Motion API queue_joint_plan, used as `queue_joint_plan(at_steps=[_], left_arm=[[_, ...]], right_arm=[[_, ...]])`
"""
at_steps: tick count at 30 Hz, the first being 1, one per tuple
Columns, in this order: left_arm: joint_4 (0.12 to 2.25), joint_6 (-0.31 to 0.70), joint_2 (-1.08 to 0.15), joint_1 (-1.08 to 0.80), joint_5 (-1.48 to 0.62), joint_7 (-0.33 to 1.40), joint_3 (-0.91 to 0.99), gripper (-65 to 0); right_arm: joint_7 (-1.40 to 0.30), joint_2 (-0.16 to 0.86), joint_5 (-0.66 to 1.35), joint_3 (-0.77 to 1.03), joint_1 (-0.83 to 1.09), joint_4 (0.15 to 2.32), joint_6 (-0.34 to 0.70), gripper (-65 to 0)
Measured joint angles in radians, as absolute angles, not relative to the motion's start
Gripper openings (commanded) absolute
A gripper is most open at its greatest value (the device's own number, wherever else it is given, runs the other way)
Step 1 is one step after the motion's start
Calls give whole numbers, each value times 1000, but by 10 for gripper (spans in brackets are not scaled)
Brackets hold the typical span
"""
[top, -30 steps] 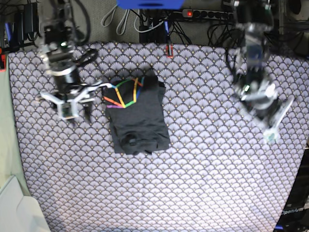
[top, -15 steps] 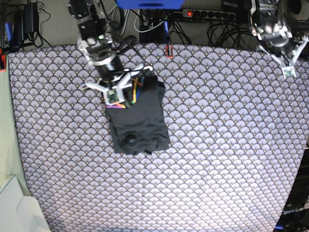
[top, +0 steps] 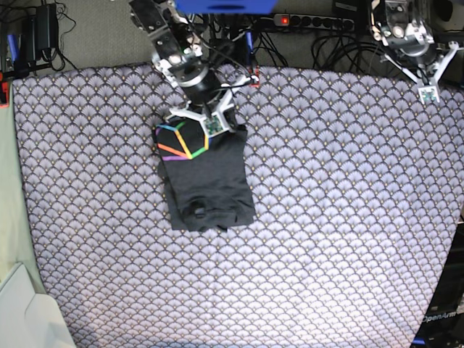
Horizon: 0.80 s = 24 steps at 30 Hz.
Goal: Fold the T-shirt properly
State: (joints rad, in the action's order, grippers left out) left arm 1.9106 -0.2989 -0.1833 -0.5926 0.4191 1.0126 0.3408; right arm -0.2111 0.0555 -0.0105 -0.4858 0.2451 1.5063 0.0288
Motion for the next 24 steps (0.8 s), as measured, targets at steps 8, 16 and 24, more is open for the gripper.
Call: queue_joint_plan(at_steps=[8,16,24], left_arm=[[1910,-287,-213,-600,410,1011,328,-649],[1779,-303,-246,-634,270,882,218,-649],[1605,-302,-235,-639,109,727,96,-649]], right_arm=[[-216,105,-19,-486,349,1700,23,-650],[-211,210,-36,-462,446,1800,-27,-650],[-200,271,-71,-367,563,1801,-114,-650]])
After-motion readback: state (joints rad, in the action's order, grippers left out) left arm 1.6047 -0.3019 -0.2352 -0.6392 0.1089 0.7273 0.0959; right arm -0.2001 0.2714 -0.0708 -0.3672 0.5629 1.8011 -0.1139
